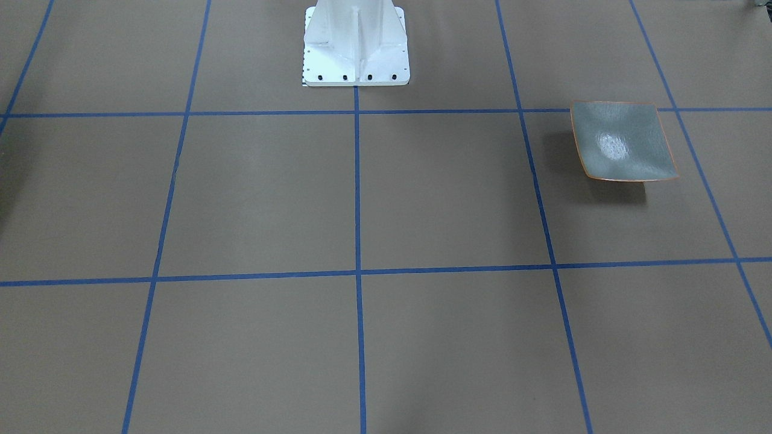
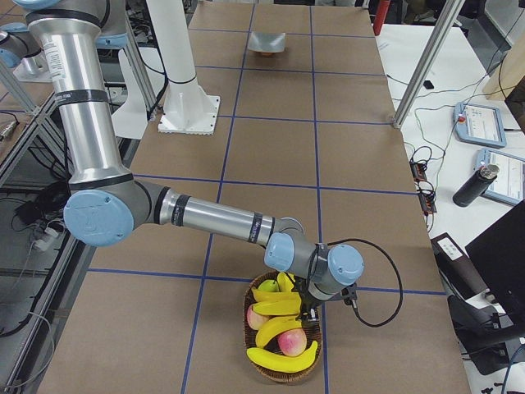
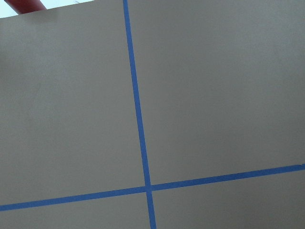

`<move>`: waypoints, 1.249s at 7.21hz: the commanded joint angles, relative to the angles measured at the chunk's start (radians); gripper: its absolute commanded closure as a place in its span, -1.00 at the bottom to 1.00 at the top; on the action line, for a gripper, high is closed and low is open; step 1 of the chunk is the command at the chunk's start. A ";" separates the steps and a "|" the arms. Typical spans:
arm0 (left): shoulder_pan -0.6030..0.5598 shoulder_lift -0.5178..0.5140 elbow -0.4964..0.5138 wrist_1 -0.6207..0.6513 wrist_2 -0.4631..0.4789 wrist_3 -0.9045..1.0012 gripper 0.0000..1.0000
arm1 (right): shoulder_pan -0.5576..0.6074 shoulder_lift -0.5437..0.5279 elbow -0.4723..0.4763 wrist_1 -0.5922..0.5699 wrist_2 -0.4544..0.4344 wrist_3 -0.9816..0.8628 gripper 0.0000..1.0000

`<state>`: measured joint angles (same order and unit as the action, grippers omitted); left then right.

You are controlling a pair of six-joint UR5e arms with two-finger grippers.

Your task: Transfer all bananas from basket to plate

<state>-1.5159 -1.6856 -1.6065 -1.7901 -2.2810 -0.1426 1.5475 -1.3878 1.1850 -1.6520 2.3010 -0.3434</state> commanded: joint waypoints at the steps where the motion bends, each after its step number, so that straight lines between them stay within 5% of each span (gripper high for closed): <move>1: 0.000 -0.002 0.000 0.000 0.000 0.000 -1.00 | -0.012 0.003 -0.001 -0.005 0.005 0.000 -0.26; 3: 0.000 -0.002 -0.001 0.000 0.000 -0.002 -0.99 | -0.012 0.003 0.001 -0.008 0.005 0.000 -0.15; 6: 0.000 -0.002 -0.003 0.000 0.000 -0.002 -1.00 | -0.009 0.013 0.010 -0.041 0.024 0.000 1.00; 9: 0.002 -0.002 0.000 0.001 0.000 -0.002 -1.00 | 0.060 0.084 0.072 -0.206 0.057 0.004 1.00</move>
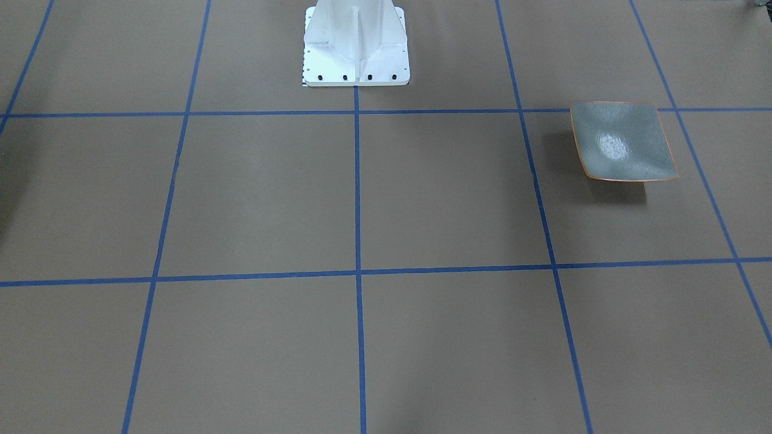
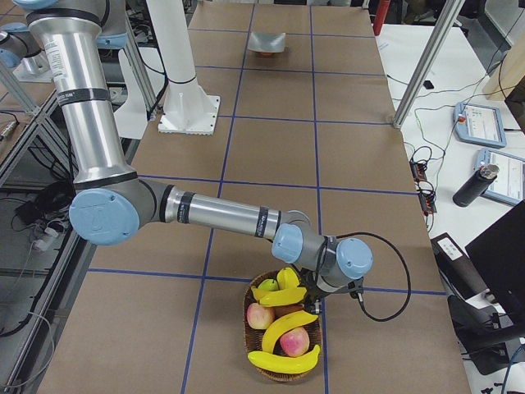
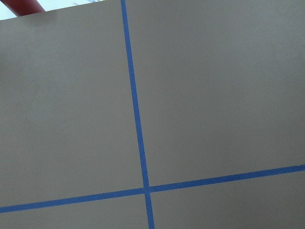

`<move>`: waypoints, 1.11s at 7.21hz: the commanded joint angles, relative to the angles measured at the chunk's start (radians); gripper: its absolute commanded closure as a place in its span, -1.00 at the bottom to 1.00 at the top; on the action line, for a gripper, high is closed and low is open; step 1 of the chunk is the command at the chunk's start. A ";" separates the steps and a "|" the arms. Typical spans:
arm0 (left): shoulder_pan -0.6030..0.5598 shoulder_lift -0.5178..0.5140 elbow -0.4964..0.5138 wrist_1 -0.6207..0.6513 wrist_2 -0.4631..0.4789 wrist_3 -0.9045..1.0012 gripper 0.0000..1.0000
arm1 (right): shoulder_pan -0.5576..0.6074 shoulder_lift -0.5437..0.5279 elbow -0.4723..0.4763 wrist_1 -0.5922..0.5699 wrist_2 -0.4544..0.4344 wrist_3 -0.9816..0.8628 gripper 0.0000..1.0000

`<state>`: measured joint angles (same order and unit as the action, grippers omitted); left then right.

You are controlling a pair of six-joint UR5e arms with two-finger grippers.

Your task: Transfer all bananas from basket to plate

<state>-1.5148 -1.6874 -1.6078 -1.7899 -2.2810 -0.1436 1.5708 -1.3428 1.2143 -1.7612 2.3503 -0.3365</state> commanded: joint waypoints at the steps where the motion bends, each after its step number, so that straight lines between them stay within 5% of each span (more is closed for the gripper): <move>1: 0.001 0.000 0.002 0.001 0.000 -0.001 -1.00 | 0.064 0.040 0.107 -0.150 0.004 -0.002 1.00; 4: 0.013 -0.053 0.012 0.009 0.002 -0.004 -1.00 | 0.086 0.100 0.183 -0.156 0.004 0.028 1.00; 6: 0.098 -0.151 0.020 -0.003 0.002 -0.214 -0.99 | 0.071 0.169 0.197 -0.133 0.109 0.335 1.00; 8: 0.241 -0.268 0.022 -0.052 0.002 -0.461 -0.99 | -0.033 0.171 0.264 0.069 0.165 0.759 1.00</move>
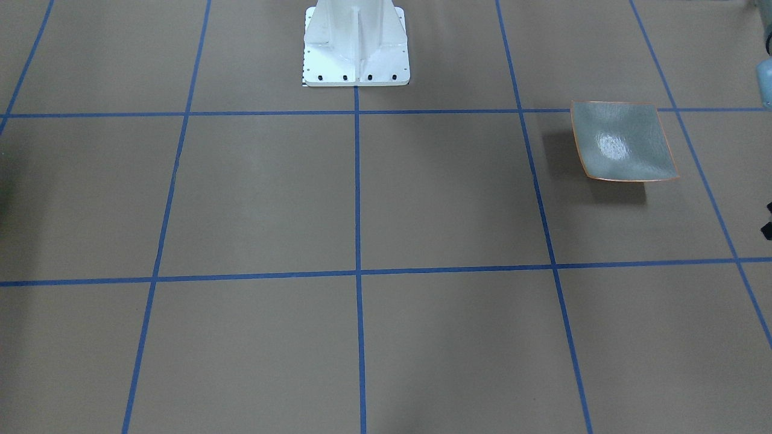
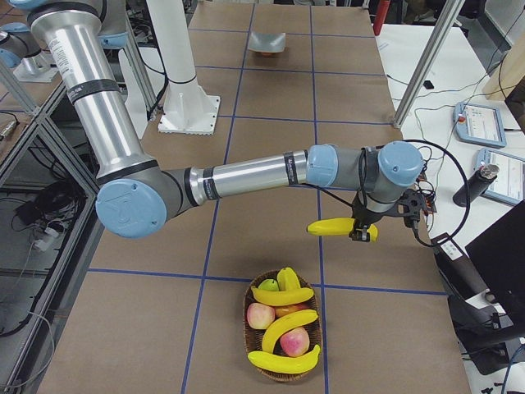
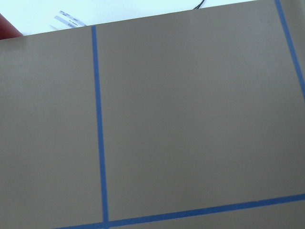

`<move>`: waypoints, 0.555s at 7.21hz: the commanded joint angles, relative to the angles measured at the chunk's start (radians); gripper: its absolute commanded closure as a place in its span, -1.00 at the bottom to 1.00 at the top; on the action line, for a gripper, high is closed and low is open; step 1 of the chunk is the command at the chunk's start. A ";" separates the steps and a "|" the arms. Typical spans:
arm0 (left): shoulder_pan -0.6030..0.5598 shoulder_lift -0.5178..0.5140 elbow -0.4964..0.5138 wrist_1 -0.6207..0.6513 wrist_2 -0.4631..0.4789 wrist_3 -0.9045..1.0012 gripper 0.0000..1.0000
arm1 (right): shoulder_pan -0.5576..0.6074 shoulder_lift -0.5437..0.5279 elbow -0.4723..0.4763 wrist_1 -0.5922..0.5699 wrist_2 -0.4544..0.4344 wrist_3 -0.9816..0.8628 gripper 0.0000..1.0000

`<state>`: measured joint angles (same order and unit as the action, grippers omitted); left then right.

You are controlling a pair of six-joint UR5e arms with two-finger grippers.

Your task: Transfer all bananas from basket to plate

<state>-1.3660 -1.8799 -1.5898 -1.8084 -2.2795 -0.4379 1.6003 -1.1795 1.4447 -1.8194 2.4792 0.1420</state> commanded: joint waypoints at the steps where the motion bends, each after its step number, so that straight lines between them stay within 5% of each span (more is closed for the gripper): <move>1: 0.170 -0.111 -0.002 -0.105 0.002 -0.324 -1.00 | -0.104 0.009 0.034 0.287 0.046 0.518 1.00; 4: 0.301 -0.220 0.047 -0.429 0.012 -0.847 -0.99 | -0.198 0.047 0.032 0.631 0.041 1.070 1.00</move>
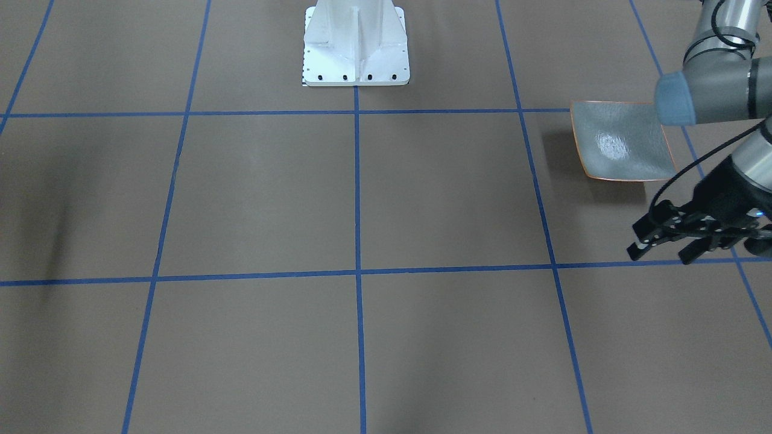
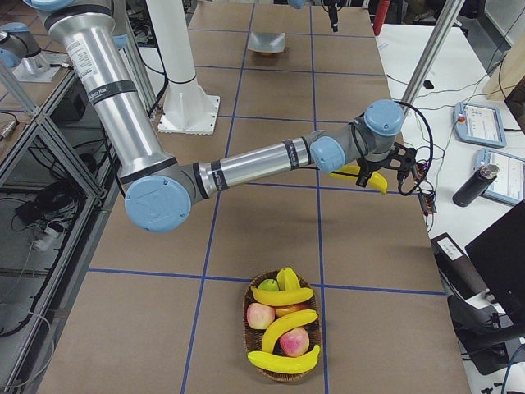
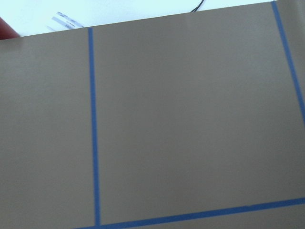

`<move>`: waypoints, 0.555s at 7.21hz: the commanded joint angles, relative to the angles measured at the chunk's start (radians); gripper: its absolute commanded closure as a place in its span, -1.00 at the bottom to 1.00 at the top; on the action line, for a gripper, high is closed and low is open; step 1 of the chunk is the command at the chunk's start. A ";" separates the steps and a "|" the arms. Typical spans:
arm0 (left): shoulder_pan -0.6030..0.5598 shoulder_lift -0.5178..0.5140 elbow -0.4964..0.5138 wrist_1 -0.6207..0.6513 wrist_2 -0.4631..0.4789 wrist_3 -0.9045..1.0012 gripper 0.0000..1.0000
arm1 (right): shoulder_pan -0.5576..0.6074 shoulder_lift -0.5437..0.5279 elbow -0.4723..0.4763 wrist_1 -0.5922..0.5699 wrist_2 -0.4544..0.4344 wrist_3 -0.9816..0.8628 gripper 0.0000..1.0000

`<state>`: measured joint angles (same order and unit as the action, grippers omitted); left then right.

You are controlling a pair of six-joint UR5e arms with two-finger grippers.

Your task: Transfer all bananas from basket to plate

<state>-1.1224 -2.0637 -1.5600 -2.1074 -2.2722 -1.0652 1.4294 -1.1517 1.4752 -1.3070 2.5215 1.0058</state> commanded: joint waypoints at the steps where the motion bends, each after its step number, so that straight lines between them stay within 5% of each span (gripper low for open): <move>1: 0.109 -0.058 0.014 -0.238 0.043 -0.400 -0.99 | -0.044 0.026 0.005 0.182 -0.012 0.331 1.00; 4: 0.329 -0.110 0.008 -0.469 0.357 -0.871 -0.99 | -0.117 0.043 0.051 0.313 -0.149 0.644 1.00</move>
<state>-0.8657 -2.1560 -1.5511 -2.5021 -2.0220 -1.7738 1.3501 -1.1146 1.4950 -1.0332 2.4456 1.5247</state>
